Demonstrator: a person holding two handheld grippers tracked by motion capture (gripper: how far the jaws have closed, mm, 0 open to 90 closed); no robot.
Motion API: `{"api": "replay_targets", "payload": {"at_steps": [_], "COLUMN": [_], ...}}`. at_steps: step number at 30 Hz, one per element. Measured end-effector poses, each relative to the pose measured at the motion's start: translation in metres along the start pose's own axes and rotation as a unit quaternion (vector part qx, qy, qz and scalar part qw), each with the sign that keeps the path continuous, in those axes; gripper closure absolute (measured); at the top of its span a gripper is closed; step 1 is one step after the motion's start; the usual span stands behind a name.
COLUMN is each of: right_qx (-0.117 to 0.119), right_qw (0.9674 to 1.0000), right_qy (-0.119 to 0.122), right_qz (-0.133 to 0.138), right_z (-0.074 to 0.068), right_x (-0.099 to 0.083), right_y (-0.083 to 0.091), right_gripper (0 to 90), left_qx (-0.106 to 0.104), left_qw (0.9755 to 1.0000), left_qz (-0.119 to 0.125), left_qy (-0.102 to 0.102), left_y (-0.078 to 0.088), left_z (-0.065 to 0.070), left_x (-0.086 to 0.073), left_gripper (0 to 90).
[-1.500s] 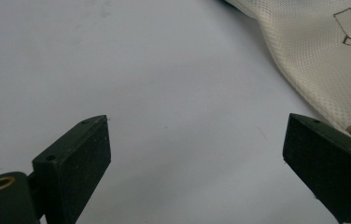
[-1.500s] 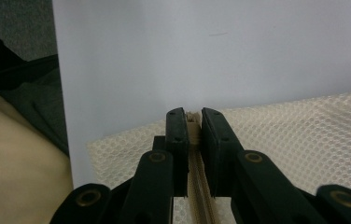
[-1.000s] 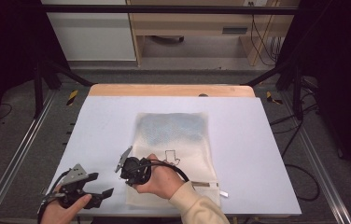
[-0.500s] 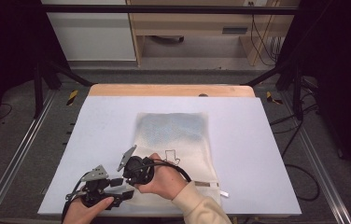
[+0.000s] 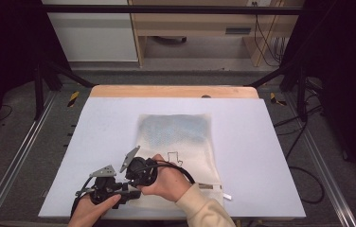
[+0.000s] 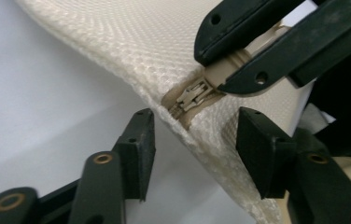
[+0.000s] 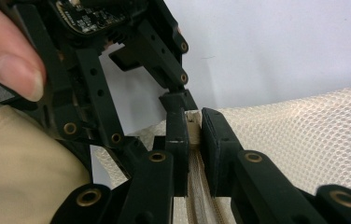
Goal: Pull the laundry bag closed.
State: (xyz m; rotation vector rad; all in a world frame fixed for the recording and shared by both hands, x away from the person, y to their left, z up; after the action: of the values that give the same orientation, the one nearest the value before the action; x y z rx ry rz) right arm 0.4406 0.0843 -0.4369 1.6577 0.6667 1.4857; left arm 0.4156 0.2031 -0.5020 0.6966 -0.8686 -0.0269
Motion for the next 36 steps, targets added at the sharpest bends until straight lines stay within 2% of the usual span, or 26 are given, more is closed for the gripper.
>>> {"api": "replay_targets", "payload": {"at_steps": [5,12,16,36], "right_qx": [-0.002,0.0,0.002,0.0], "right_qw": [1.0,1.0,1.0,1.0], "right_qy": [0.001,-0.001,-0.001,0.002], "right_qz": [-0.001,0.001,0.002,-0.004], "right_z": [0.0002,0.0003,0.0007,0.0022], "right_x": [0.0,0.0,-0.0009,-0.0061], "right_y": [-0.0001,-0.0002,-0.0007,-0.0032], "right_gripper": [81.9,81.9,81.9,81.8], "left_qx": [-0.008,-0.014,-0.017,-0.01], "left_qw": [0.9999,0.9999,0.9999,0.9999], "left_qz": [0.001,0.001,-0.003,-0.011], "left_qy": [-0.005,0.0,0.002,0.008], "left_y": [-0.001,-0.0056,-0.006,-0.0074], "left_z": [0.0004,-0.0018,-0.0037,-0.0066], "left_x": [0.0018,0.0033,0.0034,0.0037], "left_gripper": [53.7,57.3,64.0,78.3]}}
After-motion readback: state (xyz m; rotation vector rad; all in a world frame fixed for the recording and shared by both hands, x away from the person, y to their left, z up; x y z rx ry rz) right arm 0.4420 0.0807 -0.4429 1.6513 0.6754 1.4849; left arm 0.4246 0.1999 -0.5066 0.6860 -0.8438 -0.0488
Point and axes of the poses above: each handheld gripper's, and its own axes: y roughly backward along the jaws, x roughly out of its top, z roughly to its right, the point moved 4 cm from there along -y, roughly forward along the jaws
